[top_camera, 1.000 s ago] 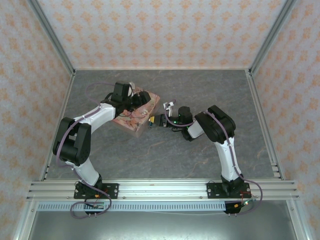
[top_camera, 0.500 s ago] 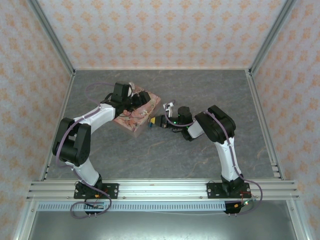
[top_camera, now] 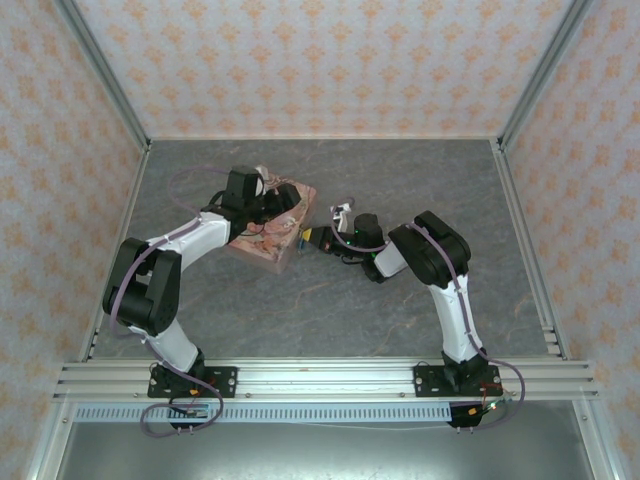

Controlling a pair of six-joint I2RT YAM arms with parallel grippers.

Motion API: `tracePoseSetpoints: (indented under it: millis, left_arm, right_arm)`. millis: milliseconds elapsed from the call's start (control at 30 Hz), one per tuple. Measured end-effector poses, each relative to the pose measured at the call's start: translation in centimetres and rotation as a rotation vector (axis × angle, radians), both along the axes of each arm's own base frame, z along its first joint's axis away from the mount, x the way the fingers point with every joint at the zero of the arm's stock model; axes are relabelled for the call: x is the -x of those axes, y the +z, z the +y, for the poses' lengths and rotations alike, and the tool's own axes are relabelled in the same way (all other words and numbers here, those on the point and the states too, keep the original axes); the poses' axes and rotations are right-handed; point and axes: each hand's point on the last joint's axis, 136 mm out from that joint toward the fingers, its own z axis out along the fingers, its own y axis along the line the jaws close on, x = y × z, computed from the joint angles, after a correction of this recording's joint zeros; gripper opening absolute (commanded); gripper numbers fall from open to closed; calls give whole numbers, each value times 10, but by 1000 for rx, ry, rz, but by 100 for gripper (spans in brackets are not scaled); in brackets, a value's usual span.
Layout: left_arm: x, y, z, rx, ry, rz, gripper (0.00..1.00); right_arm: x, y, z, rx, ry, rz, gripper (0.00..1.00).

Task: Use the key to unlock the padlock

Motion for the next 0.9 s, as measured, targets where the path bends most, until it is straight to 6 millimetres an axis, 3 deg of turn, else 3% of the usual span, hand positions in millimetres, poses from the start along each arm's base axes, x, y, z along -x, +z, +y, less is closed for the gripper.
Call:
tracePoseSetpoints:
  millis: [633,900]
  left_arm:
    - [0,0,-2,-14,7,-8,80]
    - [3,3,-5,-14,-3,-2,84]
  right_arm:
    - [-26,5,-15,13,-181,5,0]
    - [-22,27,-50,108,-232,-70,0]
